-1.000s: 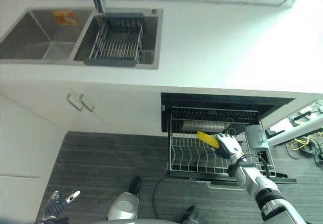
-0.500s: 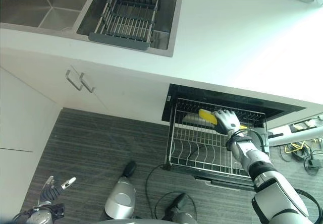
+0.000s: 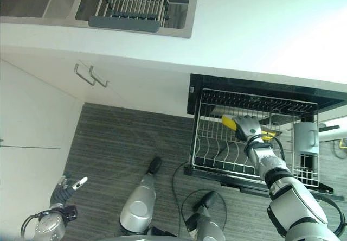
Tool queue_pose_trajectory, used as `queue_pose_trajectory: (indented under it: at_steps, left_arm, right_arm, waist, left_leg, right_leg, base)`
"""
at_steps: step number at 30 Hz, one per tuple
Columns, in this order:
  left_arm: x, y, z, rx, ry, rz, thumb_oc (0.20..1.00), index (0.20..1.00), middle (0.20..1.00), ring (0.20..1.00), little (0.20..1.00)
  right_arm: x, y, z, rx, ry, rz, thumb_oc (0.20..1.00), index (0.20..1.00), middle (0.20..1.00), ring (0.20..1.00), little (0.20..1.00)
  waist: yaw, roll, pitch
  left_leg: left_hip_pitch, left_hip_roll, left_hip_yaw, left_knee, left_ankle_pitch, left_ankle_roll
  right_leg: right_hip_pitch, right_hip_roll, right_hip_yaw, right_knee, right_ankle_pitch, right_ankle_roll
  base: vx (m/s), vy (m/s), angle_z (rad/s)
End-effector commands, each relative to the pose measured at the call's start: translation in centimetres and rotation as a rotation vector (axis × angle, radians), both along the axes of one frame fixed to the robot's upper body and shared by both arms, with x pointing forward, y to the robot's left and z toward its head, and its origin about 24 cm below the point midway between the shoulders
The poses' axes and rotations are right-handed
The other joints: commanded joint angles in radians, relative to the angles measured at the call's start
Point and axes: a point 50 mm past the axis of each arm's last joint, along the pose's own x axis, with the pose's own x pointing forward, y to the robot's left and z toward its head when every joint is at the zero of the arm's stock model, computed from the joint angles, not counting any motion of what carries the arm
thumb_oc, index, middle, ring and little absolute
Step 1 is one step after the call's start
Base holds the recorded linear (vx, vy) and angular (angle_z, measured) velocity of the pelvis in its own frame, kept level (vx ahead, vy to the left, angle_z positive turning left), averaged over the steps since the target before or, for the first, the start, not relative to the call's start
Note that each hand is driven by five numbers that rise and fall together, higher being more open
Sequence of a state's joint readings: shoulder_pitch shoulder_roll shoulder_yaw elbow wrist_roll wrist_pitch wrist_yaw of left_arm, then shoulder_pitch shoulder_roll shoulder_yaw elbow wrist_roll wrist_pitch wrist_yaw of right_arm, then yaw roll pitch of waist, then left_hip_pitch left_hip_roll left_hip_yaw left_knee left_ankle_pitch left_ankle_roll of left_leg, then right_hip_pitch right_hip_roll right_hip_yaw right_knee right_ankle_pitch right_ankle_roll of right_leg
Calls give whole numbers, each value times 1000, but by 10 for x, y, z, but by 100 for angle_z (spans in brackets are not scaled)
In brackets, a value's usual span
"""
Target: Place the dishes in the dishwasher.
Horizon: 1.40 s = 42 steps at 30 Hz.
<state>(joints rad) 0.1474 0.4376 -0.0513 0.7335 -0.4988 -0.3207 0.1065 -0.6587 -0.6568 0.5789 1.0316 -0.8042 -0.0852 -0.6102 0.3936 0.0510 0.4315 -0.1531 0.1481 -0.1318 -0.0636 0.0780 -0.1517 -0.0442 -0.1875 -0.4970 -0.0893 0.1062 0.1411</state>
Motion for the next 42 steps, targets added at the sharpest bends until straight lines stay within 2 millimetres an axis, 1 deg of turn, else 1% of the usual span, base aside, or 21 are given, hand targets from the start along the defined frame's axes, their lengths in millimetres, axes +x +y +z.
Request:
queue_pose_trajectory:
  at_steps: [1,2,5,10,12,16,17,18,20,22,24,25,28,31,34,37,38,39,41,42]
  left_arm:
    - [14,-3,10,-4,-79,-49,1000,1000,1000,1000,1000]
    - [16,-4,11,-39,-93,-33,1000,1000,1000,1000,1000]
    - [20,-4,12,-142,-147,21,1000,1000,1000,1000,1000]
    - [33,-14,22,-152,-203,-33,1000,1000,1000,1000,1000]
    - [34,-15,23,-161,-208,-28,1000,1000,1000,1000,1000]
    - [36,-16,23,-169,-211,-30,1000,1000,1000,1000,1000]
    - [37,-15,24,-170,-214,-31,1000,1000,1000,1000,1000]
    - [37,-15,24,-170,-216,-32,1000,1000,1000,1000,1000]
    - [38,-15,25,-162,-219,-43,1000,1000,1000,1000,1000]
    - [40,-14,26,-154,-220,-54,1000,1000,1000,1000,1000]
    - [42,-12,30,-144,-222,-60,1000,1000,1000,1000,1000]
    - [45,-11,32,-134,-223,-64,1000,1000,1000,1000,1000]
    - [48,-9,36,-111,-218,-68,1000,1000,1000,1000,1000]
    - [47,-6,36,-94,-204,-55,1000,1000,1000,1000,1000]
    - [48,-4,36,-63,-183,-64,1000,1000,1000,1000,1000]
    - [47,-1,36,-36,-166,-72,1000,1000,1000,1000,1000]
    - [46,1,35,-23,-153,-68,1000,1000,1000,1000,1000]
    - [44,3,34,-13,-140,-56,1000,1000,1000,1000,1000]
    - [40,7,31,-13,-109,-27,1000,1000,1000,1000,1000]
    - [38,8,30,-14,-104,-20,1000,1000,1000,1000,1000]
  right_arm:
    - [17,-6,39,-70,-127,-8,200,200,200,200,200]
    - [20,-7,45,-75,-138,-17,200,200,200,200,200]
    - [26,-8,57,-97,-146,-25,200,200,200,200,200]
    - [30,-7,67,-106,-155,-26,200,200,200,200,200]
    - [33,-6,67,-104,-135,-29,200,200,200,200,200]
    - [36,7,63,-99,-116,40,200,200,200,200,200]
    - [37,9,63,-97,-99,46,871,871,871,871,871]
    - [37,11,62,-106,-92,54,1000,1000,1000,1000,1000]
    - [37,10,57,-106,-48,30,1000,1000,1000,1000,1000]
    - [37,9,52,-58,-10,-3,1000,1000,1000,1000,1000]
    - [37,6,46,54,56,-67,1000,1000,1000,1000,1000]
    - [37,6,43,154,77,-90,1000,1000,1000,1000,1000]
    - [36,3,40,248,106,-124,1000,1000,1000,1000,1000]
    - [34,4,34,293,155,-140,1000,1000,1000,1000,1000]
    - [30,4,22,352,189,-169,1000,1000,1000,1000,1000]
    - [26,3,13,403,215,-203,1000,1000,1000,1000,1000]
    - [23,3,5,450,251,-237,1000,1000,1000,1000,1000]
    - [21,5,1,504,244,-242,1000,1000,1000,1000,1000]
    - [14,7,-12,578,287,-266,1000,1000,1000,1000,1000]
    - [11,9,-17,586,299,-257,1000,1000,1000,1000,1000]
  waist:
    - [7,-14,-31]
    - [7,-2,-24]
    - [2,20,-10]
    - [-4,43,0]
    - [-5,47,3]
    - [-2,50,7]
    - [0,49,8]
    - [1,48,8]
    - [3,42,9]
    - [6,35,8]
    - [7,26,9]
    - [5,19,12]
    - [2,2,11]
    - [1,-16,-1]
    - [4,-44,-18]
    - [10,-62,-27]
    - [12,-73,-34]
    - [11,-87,-41]
    - [-6,-118,-57]
    - [-11,-127,-60]
  left_leg:
    - [-60,-1,47,-17,-8,15]
    - [-66,-3,47,-15,-10,15]
    - [-86,-13,47,-18,-1,16]
    - [-109,-25,51,-21,7,19]
    - [-113,-27,52,-20,8,20]
    - [-116,-31,53,-19,8,23]
    - [-116,-29,56,-18,8,22]
    - [-116,-29,56,-18,8,22]
    - [-115,-30,55,-18,6,23]
    - [-114,-29,55,-18,4,25]
    - [-112,-25,57,-18,3,23]
    - [-107,-23,58,-18,1,23]
    - [-95,-17,65,-17,-4,22]
    - [-81,-11,72,-17,-10,21]
    - [-55,-1,81,-14,-20,19]
    - [-37,6,82,-10,-27,18]
    - [-23,10,83,-10,-31,18]
    - [-12,14,85,-8,-35,18]
    - [7,21,90,-8,-40,20]
    - [12,23,92,-7,-42,20]
  right_leg:
    - [34,-88,26,3,-22,100]
    - [25,-88,31,5,-25,99]
    - [-3,-94,35,7,-24,98]
    - [-36,-100,38,12,-22,94]
    - [-44,-102,41,15,-22,94]
    - [-52,-103,39,18,-20,92]
    - [-51,-103,36,20,-20,93]
    - [-51,-102,35,20,-20,92]
    - [-51,-101,34,21,-19,93]
    - [-48,-99,32,20,-18,94]
    - [-47,-97,31,20,-16,94]
    - [-46,-93,33,20,-15,93]
    - [-35,-86,36,19,-14,92]
    - [-20,-80,38,15,-14,92]
    - [9,-76,34,15,-15,94]
    - [33,-70,30,14,-17,95]
    - [49,-63,31,13,-18,95]
    - [62,-57,33,11,-20,93]
    - [75,-43,58,4,-20,91]
    - [80,-40,65,3,-20,90]
  base:
    - [-107,47,-1]
    - [-108,52,-2]
    - [-98,44,-3]
    - [-64,28,2]
    - [-48,30,0]
    - [-9,2,0]
    - [0,0,0]
    - [0,0,0]
    - [-13,-48,0]
    - [-6,-54,2]
    - [-19,-53,2]
    - [-13,-62,0]
    - [-10,-46,-1]
    - [2,-22,-2]
    - [24,-55,-2]
    - [41,-62,0]
    - [55,-47,0]
    - [87,-51,0]
    - [87,-35,-1]
    - [67,-28,-7]
